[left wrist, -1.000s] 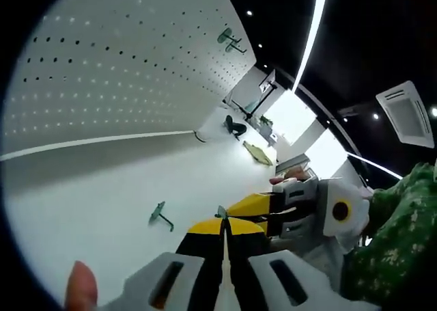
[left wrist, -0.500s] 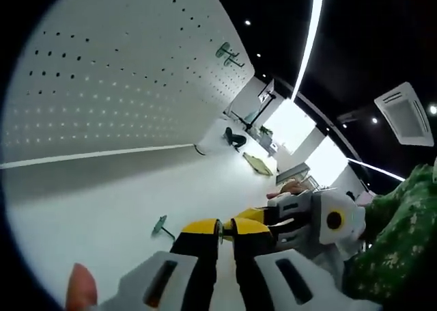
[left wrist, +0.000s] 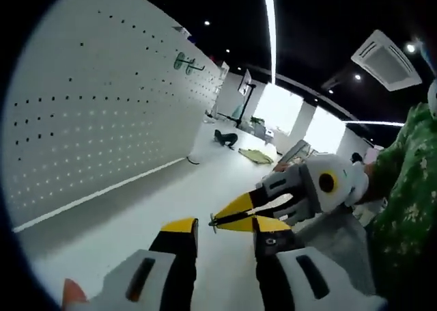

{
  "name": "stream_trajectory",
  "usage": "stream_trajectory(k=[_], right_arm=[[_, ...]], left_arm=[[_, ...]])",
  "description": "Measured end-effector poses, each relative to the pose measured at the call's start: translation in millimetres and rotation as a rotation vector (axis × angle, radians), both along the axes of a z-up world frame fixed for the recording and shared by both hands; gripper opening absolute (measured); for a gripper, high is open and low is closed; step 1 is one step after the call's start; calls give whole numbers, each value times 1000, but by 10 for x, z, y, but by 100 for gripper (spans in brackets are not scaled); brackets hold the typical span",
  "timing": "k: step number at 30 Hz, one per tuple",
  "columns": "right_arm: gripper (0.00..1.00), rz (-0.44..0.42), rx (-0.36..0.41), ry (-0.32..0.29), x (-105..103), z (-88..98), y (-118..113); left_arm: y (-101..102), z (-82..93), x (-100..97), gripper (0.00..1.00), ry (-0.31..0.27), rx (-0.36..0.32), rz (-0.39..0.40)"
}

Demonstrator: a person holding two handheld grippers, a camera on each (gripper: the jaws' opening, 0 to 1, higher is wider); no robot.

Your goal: Insert the hook assembly into the mounting plate slot until the hook locks in place.

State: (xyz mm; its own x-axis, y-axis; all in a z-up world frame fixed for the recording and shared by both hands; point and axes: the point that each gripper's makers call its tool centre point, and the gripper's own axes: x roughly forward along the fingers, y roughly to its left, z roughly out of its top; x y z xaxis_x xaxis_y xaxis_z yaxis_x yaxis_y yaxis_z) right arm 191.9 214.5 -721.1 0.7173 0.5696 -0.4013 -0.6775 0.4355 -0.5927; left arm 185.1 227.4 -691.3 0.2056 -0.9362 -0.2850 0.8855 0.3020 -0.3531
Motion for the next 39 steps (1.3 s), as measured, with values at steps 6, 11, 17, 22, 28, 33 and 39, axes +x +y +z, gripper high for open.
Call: stream_trajectory(k=[6, 11, 17, 22, 28, 33, 39], right_arm=[[1, -10, 6, 5, -7, -2, -26], [1, -20, 18, 11, -1, 4, -51], [1, -40, 48, 27, 31, 26, -82], [1, -69, 95, 52, 70, 40, -121], [1, -123, 179, 92, 117, 64, -168], [1, -162, 243, 108, 166, 108, -191], [1, -240, 375, 127, 278, 232, -237]], left_arm=[[-20, 43, -69, 48, -78, 3, -41], [-48, 117, -120, 61, -167, -13, -74], [-82, 180, -152, 72, -281, -17, -93], [-93, 164, -162, 88, -313, -12, -90], [-99, 194, -127, 99, -325, -36, -53], [-116, 207, -136, 100, -322, -45, -44], [-109, 314, -114, 99, -332, -83, -15]])
